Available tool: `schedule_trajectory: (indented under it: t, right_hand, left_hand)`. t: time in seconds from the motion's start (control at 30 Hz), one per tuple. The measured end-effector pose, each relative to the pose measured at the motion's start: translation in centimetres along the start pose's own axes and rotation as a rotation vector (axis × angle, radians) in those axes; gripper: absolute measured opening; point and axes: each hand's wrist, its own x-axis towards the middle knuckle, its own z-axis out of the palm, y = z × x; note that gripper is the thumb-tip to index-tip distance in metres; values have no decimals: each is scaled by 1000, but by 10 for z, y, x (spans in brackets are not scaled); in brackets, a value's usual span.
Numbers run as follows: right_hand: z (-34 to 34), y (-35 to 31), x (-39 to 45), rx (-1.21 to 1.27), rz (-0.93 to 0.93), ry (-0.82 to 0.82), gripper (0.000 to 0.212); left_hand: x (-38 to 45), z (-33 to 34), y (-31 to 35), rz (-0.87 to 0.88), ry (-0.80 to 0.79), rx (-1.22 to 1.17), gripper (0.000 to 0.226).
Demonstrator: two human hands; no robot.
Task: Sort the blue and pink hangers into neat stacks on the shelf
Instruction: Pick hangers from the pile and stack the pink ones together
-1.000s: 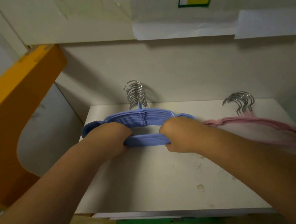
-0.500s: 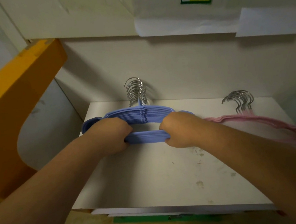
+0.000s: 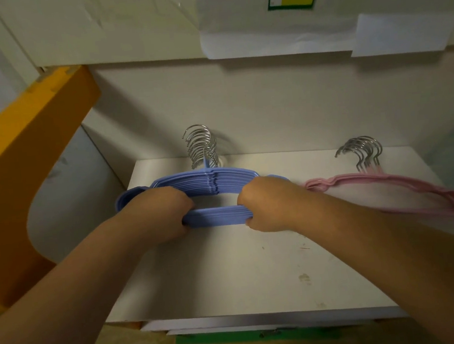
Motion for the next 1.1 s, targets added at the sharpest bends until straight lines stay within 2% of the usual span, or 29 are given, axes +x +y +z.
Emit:
schedule_trajectory:
  t: [0.17, 0.27, 0.37, 0.43, 0.5, 0.57, 0.67, 0.77, 0.83, 1.0, 1.1]
  right_hand:
    - [1, 2, -8, 33, 40, 72, 15]
    - [3, 17, -34, 89, 14, 196, 25]
    - [-1, 48, -80, 352, -43, 359, 41]
    - [1, 75, -114, 505, 9, 450, 43]
    - [7, 100, -145, 512, 153, 472, 48]
    - [20, 128, -171, 438, 302, 470, 57]
    - [38, 164, -200, 355, 551, 422, 76]
    - [48, 189, -214, 251, 760, 139, 88]
    - [57, 200, -214, 229, 743, 40, 84]
    - [64, 223, -204, 238, 652, 40, 57]
    - [62, 231, -201, 208, 641, 49, 51]
  left_hand:
    - [-5, -9, 4, -17, -47, -77, 20]
    - [-18, -23, 15, -18, 50, -90, 29]
    - [-31, -53, 44, -28, 157, -87, 51]
    - [-33, -76, 72, 23, 299, -147, 45]
    - [-24, -91, 105, 126, 398, -179, 37]
    - [-3, -97, 139, 219, 436, -203, 40]
    - [37, -95, 184, 273, 437, -171, 58]
    - [75, -89, 214, 240, 357, -127, 73]
    - [93, -85, 224, 223, 308, -108, 72]
    - [110, -77, 225, 201, 301, -76, 55]
    - [113, -74, 219, 172, 274, -136, 47]
